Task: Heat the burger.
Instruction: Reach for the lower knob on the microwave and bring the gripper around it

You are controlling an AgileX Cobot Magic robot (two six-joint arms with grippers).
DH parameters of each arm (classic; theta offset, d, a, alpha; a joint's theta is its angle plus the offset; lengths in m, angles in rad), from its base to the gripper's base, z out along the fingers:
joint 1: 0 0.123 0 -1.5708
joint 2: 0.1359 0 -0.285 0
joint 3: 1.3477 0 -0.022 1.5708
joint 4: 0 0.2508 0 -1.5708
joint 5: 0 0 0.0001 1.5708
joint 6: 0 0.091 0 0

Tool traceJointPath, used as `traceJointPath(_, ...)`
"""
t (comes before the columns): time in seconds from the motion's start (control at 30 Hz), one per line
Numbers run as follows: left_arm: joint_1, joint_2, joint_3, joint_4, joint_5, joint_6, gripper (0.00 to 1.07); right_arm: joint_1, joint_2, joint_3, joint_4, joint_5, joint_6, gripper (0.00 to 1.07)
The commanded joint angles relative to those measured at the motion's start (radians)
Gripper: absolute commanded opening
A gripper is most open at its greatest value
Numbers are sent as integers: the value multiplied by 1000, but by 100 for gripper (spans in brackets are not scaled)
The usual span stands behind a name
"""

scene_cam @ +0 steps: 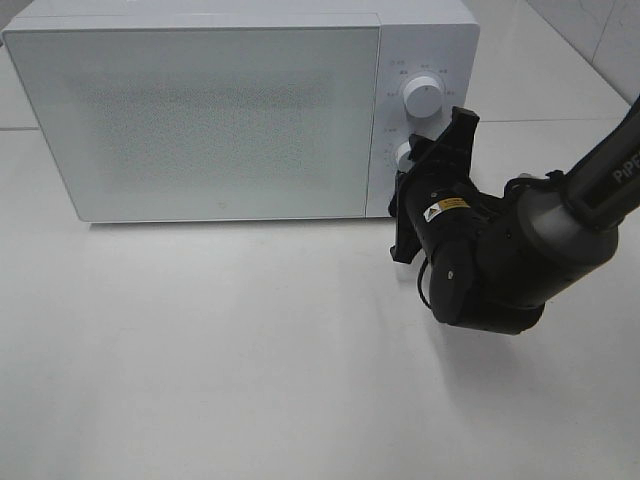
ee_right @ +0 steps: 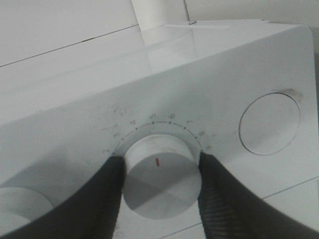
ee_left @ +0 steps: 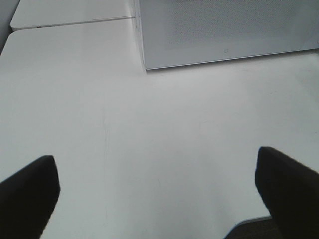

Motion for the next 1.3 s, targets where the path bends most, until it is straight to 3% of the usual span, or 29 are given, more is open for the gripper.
traceJointPath(0.03,4,-18,3,-7,-12,-7,100,2,-5,-26,-34,-177,-11,13)
traceJointPath(0.4,4,-18,3,-7,-12,-7,100,2,-5,-26,14,-177,-66,17)
traceJointPath(0.63,4,-18,3,-7,-12,-7,100,2,-5,-26,47,-177,-108,25)
traceJointPath(0.7,4,-18,3,-7,-12,-7,100,2,-5,-26,66,-177,-113,42)
traceJointPath(0.73,4,-18,3,-7,-12,-7,100,2,-5,-26,66,-177,-113,42)
traceJointPath(0.8,4,-18,3,-7,-12,-7,100,1,-5,-26,66,-177,-116,55)
traceJointPath(0.83,4,-18,3,-7,-12,-7,100,1,-5,-26,66,-177,-116,55)
traceJointPath(0.9,4,-18,3,-7,-12,-7,100,1,-5,-26,69,-176,-121,68)
traceJointPath(1.0,4,-18,3,-7,-12,-7,100,1,-5,-26,69,-176,-152,75)
traceJointPath(1.3,4,-18,3,-7,-12,-7,100,2,-6,-11,39,-171,-176,76)
